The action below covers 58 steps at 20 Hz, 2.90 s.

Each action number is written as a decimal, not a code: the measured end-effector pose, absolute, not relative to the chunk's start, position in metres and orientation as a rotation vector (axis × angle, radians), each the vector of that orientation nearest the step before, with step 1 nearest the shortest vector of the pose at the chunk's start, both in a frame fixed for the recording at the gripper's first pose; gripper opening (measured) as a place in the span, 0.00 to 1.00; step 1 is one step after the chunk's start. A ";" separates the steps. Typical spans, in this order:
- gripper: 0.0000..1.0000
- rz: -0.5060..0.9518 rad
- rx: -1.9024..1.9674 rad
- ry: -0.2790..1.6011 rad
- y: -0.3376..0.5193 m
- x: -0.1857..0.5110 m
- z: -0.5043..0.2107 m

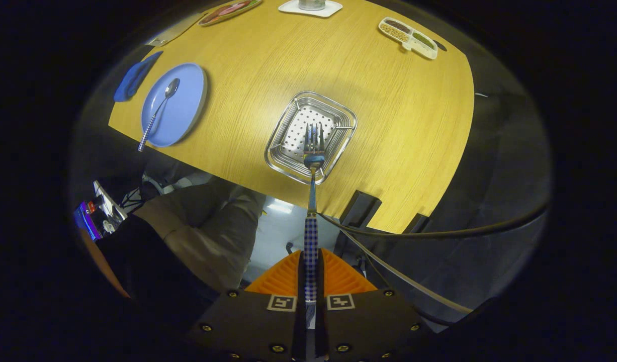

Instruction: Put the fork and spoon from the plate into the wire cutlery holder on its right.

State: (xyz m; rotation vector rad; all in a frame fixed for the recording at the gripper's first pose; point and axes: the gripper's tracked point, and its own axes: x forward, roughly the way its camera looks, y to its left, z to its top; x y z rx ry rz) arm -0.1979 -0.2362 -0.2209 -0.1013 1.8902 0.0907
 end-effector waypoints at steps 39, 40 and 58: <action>0.99 -0.159 0.151 1.595 -0.202 -0.236 -0.190; 0.99 -0.188 0.175 1.574 -0.197 -0.241 -0.190; 0.99 -0.042 0.162 1.210 -0.023 -0.154 -0.218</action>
